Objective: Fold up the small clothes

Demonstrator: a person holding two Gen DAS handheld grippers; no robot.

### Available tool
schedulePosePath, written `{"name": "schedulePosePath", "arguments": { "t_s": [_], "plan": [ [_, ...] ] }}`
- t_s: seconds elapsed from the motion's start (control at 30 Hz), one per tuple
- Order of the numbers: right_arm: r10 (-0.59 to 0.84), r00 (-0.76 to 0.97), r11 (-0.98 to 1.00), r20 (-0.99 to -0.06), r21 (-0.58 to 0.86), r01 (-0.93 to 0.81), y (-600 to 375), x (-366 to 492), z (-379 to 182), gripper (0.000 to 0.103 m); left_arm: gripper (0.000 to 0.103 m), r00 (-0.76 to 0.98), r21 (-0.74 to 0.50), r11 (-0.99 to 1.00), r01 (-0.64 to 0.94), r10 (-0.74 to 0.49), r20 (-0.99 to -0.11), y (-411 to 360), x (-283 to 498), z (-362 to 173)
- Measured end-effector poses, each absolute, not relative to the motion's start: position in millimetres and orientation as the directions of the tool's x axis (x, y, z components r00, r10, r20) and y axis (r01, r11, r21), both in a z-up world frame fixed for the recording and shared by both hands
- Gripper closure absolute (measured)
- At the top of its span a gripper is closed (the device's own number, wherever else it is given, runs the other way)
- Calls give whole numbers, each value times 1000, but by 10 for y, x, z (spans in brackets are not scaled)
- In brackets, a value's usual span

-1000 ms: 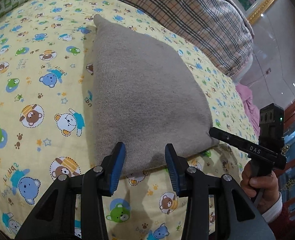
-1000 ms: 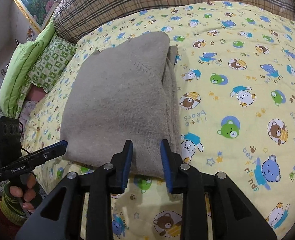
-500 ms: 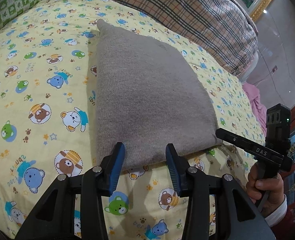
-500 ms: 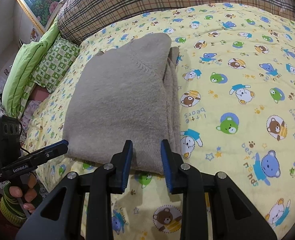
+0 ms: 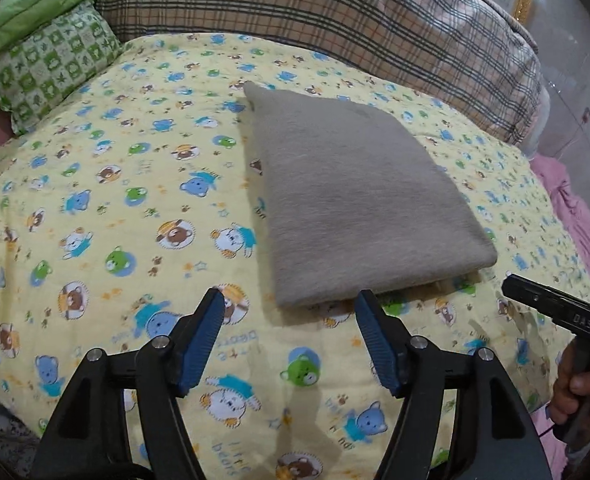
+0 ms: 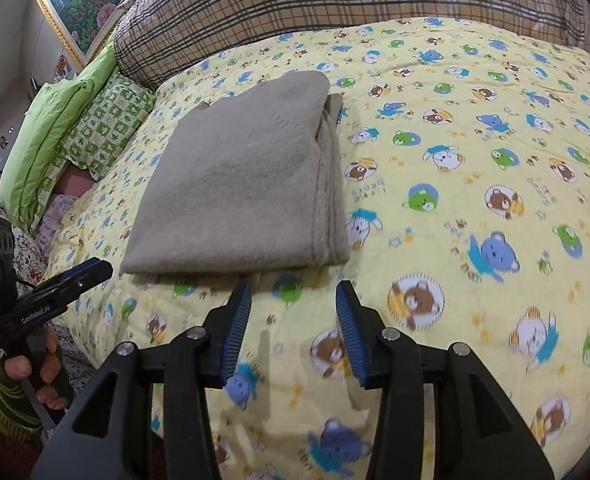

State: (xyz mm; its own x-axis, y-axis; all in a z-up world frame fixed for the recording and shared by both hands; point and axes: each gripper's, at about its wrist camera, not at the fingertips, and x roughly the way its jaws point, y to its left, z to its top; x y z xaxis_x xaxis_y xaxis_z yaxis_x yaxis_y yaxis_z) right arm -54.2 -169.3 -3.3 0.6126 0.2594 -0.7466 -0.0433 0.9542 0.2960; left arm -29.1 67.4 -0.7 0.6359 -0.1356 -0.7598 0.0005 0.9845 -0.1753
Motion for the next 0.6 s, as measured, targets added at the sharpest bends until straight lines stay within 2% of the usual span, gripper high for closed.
{"name": "schedulePosePath", "arguments": {
  "t_s": [0.07, 0.17, 0.3, 0.4, 0.6],
  "plan": [
    [254, 619, 956, -743, 289, -45, -1653, -594, -16, 54, 32, 637, -167, 986, -10, -123, -761, 684, -346, -5],
    [245, 629, 961, -737, 268, -60, -1584, -657, 36, 47, 22, 644, -145, 989, -22, -96, -759, 687, -452, -14],
    [237, 646, 968, -726, 234, -93, -1491, -728, 97, 33, 22, 638, -119, 993, -24, -77, -766, 650, -592, -72],
    [233, 656, 970, -718, 215, -109, -1442, -760, 111, 26, 20, 631, -95, 995, -26, -57, -774, 619, -669, -118],
    [222, 643, 975, -733, 176, -137, -1339, -785, 71, 22, 18, 603, -4, 999, -39, 21, -797, 571, -707, -165]
  ]
}}
